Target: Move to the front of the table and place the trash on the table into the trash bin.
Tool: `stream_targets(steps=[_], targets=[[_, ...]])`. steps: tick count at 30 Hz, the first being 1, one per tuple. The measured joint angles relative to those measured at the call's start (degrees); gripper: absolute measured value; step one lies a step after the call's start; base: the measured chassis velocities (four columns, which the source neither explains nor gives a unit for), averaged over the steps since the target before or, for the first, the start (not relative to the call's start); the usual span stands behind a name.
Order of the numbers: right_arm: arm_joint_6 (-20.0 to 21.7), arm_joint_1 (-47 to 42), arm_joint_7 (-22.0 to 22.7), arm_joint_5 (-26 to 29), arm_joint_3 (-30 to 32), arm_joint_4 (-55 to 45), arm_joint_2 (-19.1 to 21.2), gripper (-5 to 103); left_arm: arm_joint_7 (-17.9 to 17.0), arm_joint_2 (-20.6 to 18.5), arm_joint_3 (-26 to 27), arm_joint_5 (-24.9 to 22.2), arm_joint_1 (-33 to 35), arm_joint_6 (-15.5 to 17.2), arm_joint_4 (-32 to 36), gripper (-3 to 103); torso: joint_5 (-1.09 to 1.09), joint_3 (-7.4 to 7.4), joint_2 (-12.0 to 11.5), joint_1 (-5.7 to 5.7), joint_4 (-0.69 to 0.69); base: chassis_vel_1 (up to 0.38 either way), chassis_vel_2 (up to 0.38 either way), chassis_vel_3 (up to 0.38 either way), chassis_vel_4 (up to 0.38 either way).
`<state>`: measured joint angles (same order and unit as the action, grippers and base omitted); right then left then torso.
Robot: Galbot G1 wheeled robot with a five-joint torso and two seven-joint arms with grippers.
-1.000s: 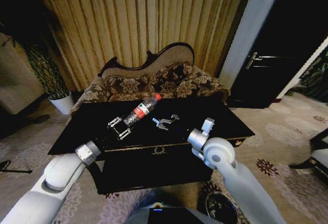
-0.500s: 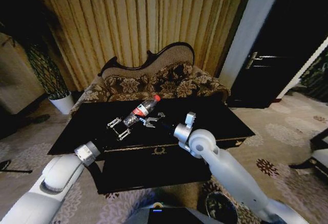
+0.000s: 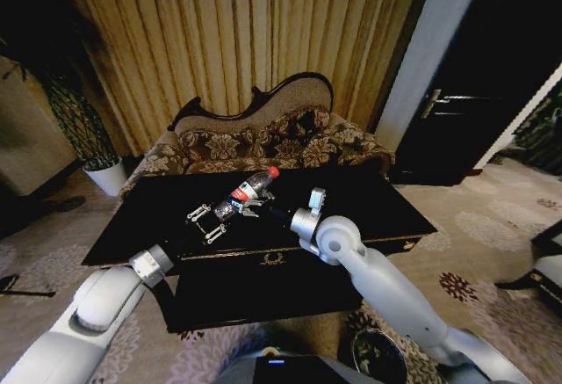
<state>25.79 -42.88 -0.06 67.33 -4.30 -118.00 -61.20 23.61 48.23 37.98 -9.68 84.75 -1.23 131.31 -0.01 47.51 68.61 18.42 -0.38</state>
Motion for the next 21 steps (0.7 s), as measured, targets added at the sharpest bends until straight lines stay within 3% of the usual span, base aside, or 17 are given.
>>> stream_targets(steps=[6, 10, 15, 16, 17, 21], targets=[[-0.4, -0.4, -0.1, 0.1, 0.3, -0.5, 0.0, 78, -0.1, 0.2, 0.1, 0.2, 0.1, -0.1, 0.0, 41, 0.0, 0.0, 0.0, 0.0, 0.0, 0.0, 0.0, 0.0, 0.0], [-0.5, -0.8, -0.1, 0.1, 0.9, -0.7, 0.0, 71, -0.1, 0.3, 0.1, 0.2, 0.2, -0.1, 0.0, 37, 0.0, 0.0, 0.0, 0.0, 0.0, 0.0, 0.0, 0.0, 0.0], [-0.6, -1.5, 0.1, -0.3, 2.0, -0.6, 0.1, 61, -0.2, 0.4, -0.3, 0.7, 0.2, -0.1, -0.2, 51, 0.0, 0.0, 0.0, 0.0, 0.0, 0.0, 0.0, 0.0, 0.0], [-0.6, -1.7, 0.2, -0.5, 2.2, -0.5, 0.1, 53, -0.3, 0.6, -0.4, 1.0, 0.2, -0.2, -0.3, 62, 0.0, 0.0, 0.0, 0.0, 0.0, 0.0, 0.0, 0.0, 0.0], [-0.6, -1.7, 0.2, -0.5, 2.2, -0.5, 0.1, 53, -0.3, 0.6, -0.4, 1.0, 0.2, -0.2, -0.3, 62, 0.0, 0.0, 0.0, 0.0, 0.0, 0.0, 0.0, 0.0, 0.0], [-0.6, -2.1, 0.2, -0.5, 2.6, -0.6, 0.3, 43, -0.3, 1.1, -0.8, 1.3, 0.2, -0.2, -0.5, 78, 0.0, 0.0, 0.0, 0.0, 0.0, 0.0, 0.0, 0.0, 0.0]])
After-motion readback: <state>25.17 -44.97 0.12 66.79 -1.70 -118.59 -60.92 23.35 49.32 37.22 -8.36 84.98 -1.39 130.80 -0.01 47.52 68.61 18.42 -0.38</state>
